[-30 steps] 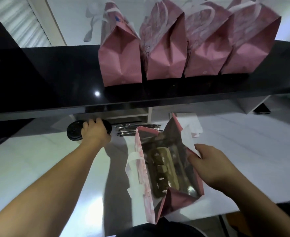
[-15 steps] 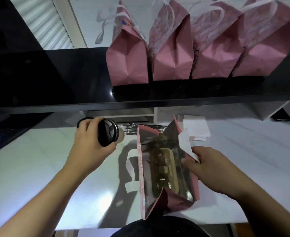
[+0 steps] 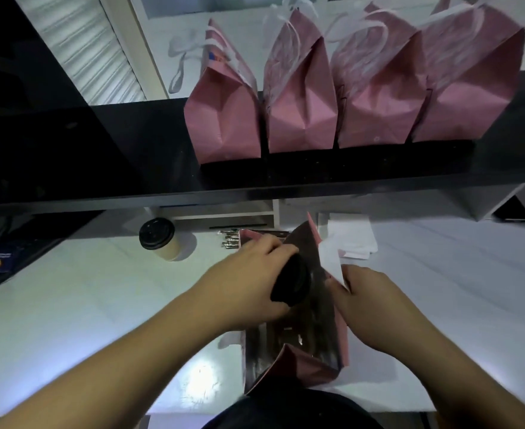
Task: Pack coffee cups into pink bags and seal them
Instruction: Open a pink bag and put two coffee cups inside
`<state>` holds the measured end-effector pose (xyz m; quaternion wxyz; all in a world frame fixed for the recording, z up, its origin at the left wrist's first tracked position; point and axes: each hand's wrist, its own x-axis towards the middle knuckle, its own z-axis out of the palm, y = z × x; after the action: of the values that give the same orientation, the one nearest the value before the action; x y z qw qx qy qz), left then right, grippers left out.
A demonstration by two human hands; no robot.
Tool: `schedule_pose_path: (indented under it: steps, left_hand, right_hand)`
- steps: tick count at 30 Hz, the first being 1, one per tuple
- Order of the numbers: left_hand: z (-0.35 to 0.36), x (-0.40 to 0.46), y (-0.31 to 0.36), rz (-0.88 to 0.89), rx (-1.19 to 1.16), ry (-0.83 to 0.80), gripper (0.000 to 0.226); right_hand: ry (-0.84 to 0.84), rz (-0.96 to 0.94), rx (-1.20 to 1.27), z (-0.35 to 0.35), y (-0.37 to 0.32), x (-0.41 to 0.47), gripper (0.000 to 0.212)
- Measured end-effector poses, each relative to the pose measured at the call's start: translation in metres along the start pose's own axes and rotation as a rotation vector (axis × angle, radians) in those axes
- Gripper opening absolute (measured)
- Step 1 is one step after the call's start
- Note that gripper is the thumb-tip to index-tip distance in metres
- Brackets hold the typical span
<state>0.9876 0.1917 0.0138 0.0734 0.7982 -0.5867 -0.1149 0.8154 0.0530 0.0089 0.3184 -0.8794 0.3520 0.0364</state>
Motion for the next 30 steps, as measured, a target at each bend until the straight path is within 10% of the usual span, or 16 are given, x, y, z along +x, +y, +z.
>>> schedule_pose_path:
  steps: [30]
  left_hand:
    - [0.107,0.073,0.004,-0.178,0.089,-0.332,0.077]
  right_hand:
    - [0.136,-0.012,0.025,0.013,0.009,0.0,0.044]
